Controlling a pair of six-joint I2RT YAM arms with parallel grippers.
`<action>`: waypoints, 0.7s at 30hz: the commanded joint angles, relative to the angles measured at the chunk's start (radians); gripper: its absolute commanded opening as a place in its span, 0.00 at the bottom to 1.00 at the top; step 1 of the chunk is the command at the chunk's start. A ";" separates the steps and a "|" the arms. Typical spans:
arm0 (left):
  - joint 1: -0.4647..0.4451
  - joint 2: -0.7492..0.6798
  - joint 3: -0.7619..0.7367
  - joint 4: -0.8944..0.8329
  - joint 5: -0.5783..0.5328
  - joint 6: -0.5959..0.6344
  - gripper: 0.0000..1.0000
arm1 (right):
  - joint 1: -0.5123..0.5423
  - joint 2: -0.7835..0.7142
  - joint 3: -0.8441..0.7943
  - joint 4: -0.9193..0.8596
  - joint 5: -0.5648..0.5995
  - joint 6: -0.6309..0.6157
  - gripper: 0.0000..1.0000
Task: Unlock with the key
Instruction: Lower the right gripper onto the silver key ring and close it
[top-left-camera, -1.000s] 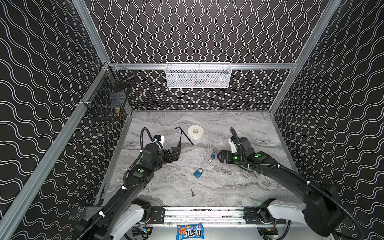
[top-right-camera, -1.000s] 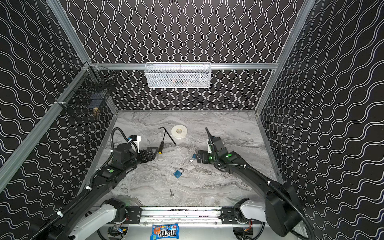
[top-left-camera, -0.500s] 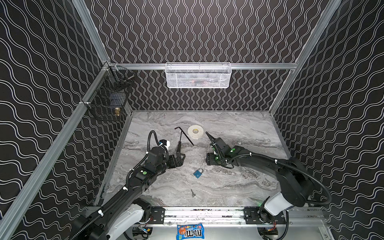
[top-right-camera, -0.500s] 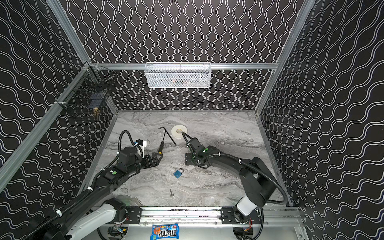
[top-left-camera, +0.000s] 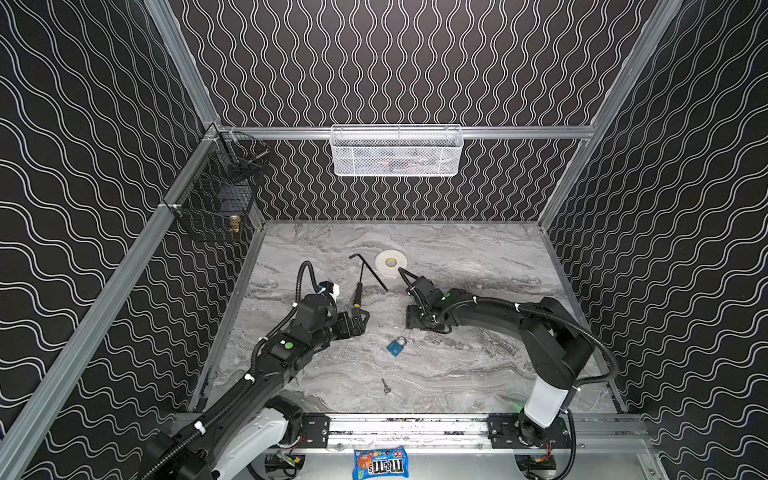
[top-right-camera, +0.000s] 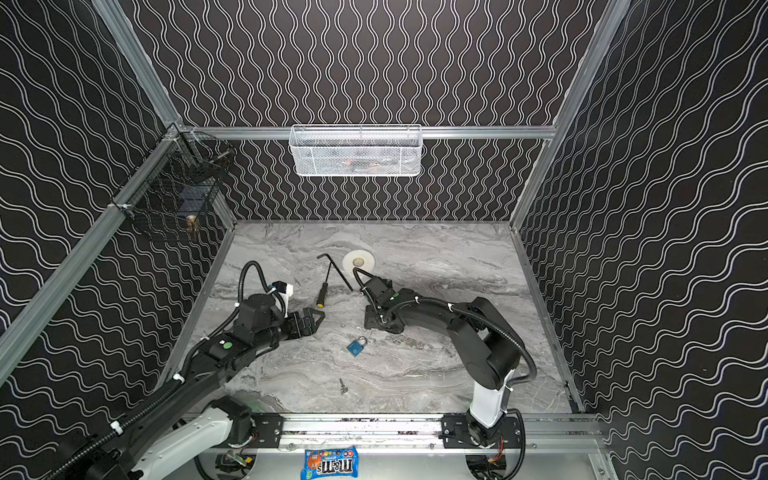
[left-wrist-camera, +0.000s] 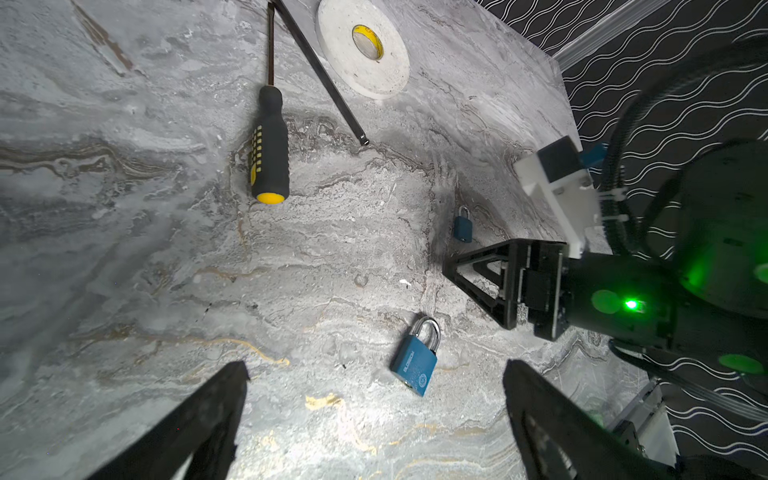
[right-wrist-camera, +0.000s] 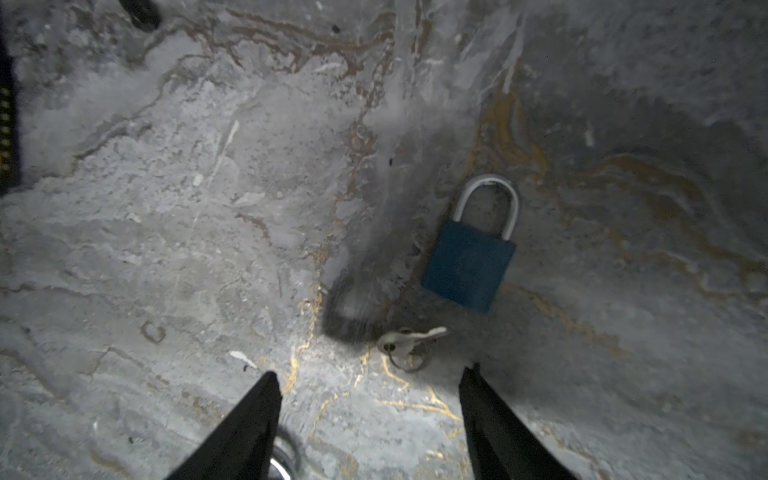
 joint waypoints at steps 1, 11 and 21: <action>-0.001 0.002 0.005 -0.014 -0.027 0.011 0.99 | 0.009 0.019 0.022 0.001 0.015 0.020 0.70; 0.000 0.006 0.002 0.002 -0.028 -0.005 0.99 | 0.034 0.111 0.113 -0.010 -0.028 -0.043 0.73; 0.000 0.003 0.004 0.025 -0.013 -0.029 0.99 | 0.038 0.089 0.154 -0.019 -0.083 -0.189 0.73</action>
